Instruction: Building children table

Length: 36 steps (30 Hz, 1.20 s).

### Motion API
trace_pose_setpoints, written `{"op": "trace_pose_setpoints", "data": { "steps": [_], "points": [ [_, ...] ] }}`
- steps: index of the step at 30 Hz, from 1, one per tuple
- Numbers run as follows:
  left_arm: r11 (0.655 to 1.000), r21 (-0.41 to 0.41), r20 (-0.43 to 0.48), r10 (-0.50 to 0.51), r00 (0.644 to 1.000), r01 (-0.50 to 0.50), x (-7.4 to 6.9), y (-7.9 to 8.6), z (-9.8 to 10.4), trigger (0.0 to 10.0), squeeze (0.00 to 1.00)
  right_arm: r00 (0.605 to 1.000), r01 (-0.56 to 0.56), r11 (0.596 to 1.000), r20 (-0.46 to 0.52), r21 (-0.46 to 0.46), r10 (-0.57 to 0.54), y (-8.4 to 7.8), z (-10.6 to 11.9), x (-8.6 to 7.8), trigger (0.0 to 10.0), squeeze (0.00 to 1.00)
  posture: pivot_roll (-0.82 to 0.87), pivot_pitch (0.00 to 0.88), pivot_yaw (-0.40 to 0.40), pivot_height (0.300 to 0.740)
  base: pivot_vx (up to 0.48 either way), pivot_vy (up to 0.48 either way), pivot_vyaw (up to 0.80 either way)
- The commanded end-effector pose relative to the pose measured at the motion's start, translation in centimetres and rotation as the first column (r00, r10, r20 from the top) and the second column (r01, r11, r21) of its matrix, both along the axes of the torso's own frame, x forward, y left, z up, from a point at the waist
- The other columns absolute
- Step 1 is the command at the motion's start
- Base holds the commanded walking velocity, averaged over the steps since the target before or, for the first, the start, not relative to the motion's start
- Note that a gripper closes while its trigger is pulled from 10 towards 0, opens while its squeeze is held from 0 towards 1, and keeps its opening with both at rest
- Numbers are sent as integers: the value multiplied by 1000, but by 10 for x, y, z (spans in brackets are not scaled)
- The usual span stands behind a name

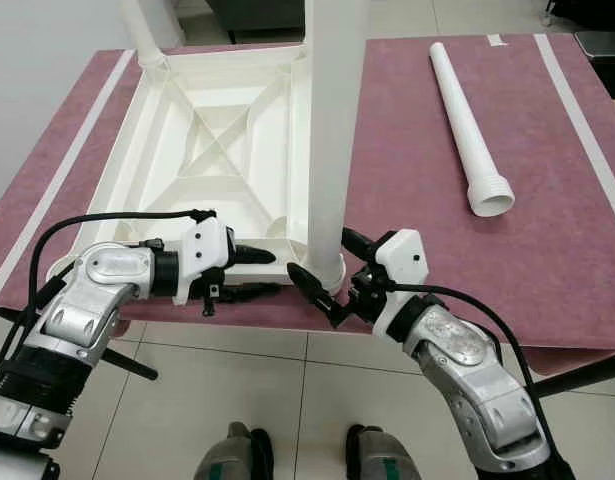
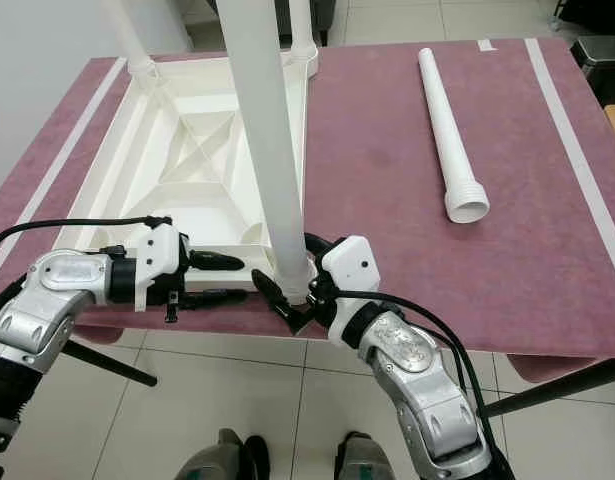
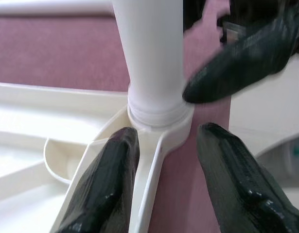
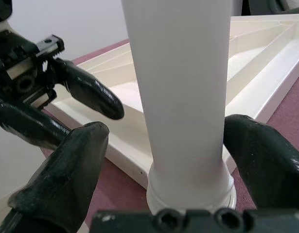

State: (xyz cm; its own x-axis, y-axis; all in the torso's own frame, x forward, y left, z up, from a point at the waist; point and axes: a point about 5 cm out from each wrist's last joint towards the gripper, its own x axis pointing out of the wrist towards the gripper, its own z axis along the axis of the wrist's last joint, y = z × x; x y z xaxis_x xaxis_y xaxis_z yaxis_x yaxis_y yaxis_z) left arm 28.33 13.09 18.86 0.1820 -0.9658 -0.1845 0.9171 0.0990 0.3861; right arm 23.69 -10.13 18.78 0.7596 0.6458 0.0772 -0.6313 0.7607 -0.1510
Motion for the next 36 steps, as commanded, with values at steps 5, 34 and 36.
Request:
{"op": "trace_pose_setpoints", "data": {
  "steps": [5,34,36],
  "points": [
    [821,-166,-15,551,834,-546,16,16,-9,10000,0,996,79,997,-33,24,-78,-4,-10,-7,10000,0,-81,123,117,740,0,0,0],
    [489,-343,-274,764,584,-802,22,-3,-21,10000,0,840,541,822,-56,179,-540,-54,-18,17,10000,0,-128,48,155,740,0,0,0],
    [455,-356,-292,776,560,-816,22,-4,-22,10000,0,815,576,791,-74,205,-574,-58,-18,21,10000,0,-137,49,156,740,0,0,0]
  ]
}}
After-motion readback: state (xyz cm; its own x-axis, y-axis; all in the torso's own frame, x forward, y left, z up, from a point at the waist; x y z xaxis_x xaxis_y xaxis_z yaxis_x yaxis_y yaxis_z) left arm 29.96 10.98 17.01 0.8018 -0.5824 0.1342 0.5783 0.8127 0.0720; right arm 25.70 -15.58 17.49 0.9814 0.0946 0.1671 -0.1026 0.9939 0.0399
